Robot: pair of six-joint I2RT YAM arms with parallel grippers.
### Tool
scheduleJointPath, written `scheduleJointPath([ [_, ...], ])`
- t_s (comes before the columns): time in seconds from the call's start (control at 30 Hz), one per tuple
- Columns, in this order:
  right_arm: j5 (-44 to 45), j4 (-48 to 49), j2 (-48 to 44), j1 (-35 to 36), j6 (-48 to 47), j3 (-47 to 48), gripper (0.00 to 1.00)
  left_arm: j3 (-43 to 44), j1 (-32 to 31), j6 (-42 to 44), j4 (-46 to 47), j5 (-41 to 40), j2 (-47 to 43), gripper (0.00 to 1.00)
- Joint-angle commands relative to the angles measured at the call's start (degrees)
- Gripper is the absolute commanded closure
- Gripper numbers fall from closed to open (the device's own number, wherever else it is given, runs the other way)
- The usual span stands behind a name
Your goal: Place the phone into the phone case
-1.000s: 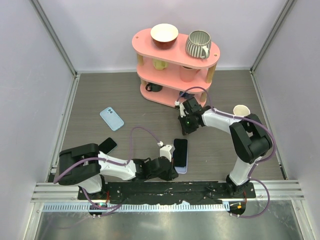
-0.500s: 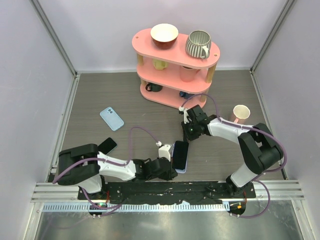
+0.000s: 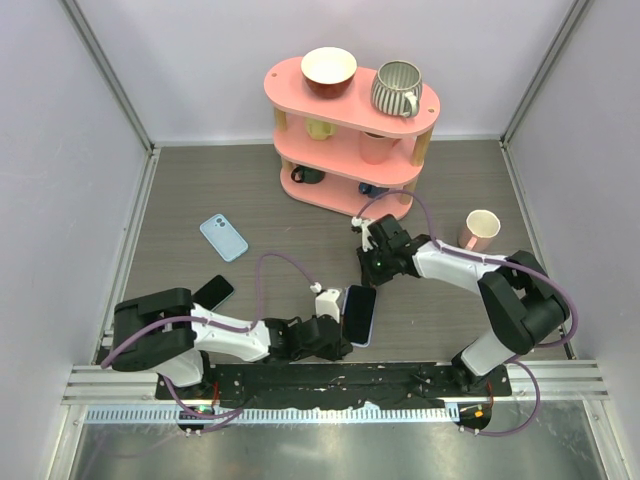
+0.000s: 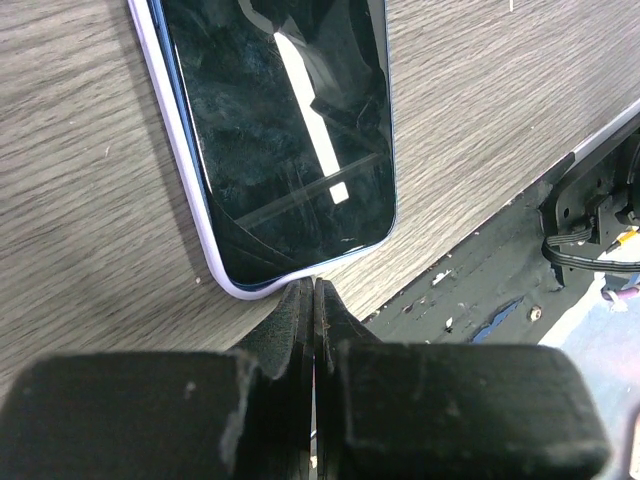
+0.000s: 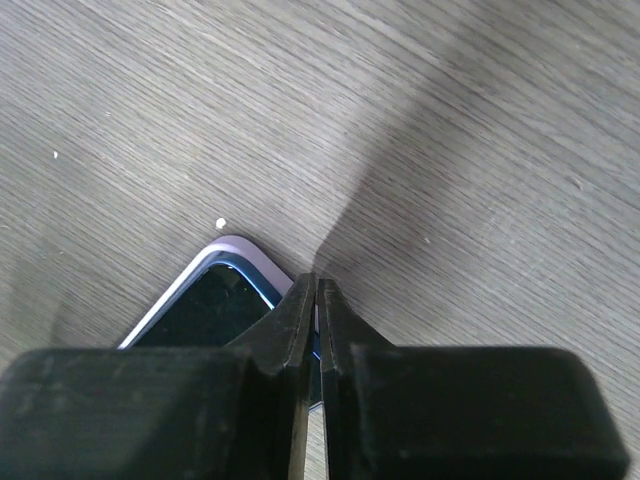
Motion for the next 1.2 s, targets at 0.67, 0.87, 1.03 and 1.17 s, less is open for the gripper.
scheduleJointPath([
  [0.67,14.93,-4.92,-20.58,2.63,29.07,-1.89,0.33,4.15,2.38,3.11,-19.3,-6.17,-22.57,0.4],
  [0.87,6.76,3.07,-29.02,3.07,36.92,-13.07,0.44,2.93,12.38,5.13,-20.38,0.31,-24.6,0.4],
  [1.03,5.52,3.25,-29.81,3.33,37.45,-16.41,0.51,2.66,19.08,6.1,-18.88,8.4,-21.7,0.41],
  [1.17,4.28,6.5,-28.42,3.95,38.5,-19.05,0.58,3.62,20.23,7.07,-18.44,10.52,-19.51,0.43],
])
